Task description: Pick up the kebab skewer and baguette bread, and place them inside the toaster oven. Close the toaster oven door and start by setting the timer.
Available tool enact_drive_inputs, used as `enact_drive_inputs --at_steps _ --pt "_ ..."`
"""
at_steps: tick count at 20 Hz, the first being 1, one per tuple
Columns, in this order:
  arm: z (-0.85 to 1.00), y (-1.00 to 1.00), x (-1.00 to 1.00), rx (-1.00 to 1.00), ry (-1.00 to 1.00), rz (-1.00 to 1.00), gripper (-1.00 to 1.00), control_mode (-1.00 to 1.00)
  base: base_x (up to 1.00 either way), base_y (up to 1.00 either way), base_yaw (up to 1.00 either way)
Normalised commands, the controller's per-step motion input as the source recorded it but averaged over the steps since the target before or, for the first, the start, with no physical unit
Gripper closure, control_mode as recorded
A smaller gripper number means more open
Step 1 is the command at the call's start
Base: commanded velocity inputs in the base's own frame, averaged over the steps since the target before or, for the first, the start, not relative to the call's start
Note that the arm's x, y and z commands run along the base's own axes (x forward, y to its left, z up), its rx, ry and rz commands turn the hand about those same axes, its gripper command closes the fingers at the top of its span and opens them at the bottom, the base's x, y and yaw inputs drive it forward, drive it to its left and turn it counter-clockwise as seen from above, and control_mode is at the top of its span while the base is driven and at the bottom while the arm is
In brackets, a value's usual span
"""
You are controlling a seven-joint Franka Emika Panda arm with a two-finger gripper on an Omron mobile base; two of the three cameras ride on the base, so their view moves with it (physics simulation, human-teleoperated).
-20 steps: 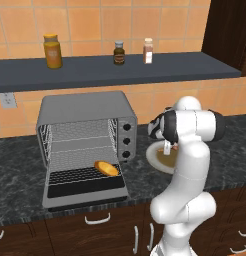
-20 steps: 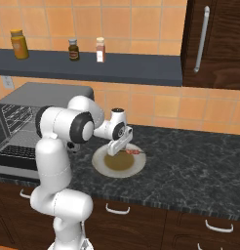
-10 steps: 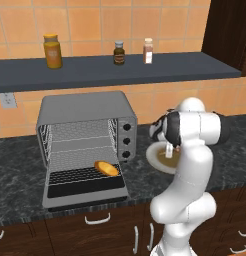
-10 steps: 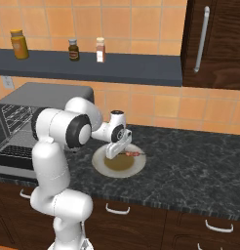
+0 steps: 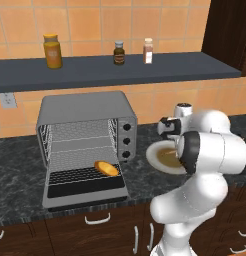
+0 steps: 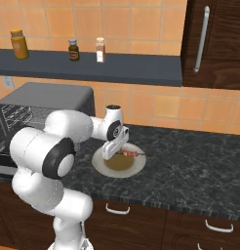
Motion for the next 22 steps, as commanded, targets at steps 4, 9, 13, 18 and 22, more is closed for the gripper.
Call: enact_drive_inputs --at_steps 4,9,13,18,22 --pt "0.65 0.74 -1.00 0.00 0.00 0.10 1.00 -1.00 0.00 0.00 0.00" --pt "0.58 1.00 -0.83 0.00 0.02 0.09 1.00 -1.00 0.00 0.00 0.00" --pt "0.49 1.00 -0.85 0.00 0.00 0.07 1.00 -1.00 0.00 0.00 0.00" --pt "0.30 1.00 -0.33 -0.03 0.00 0.11 1.00 -1.00 0.00 0.00 0.00" --pt "0.39 1.00 -0.03 -0.09 0.00 0.23 1.00 -1.00 0.00 0.00 0.00"
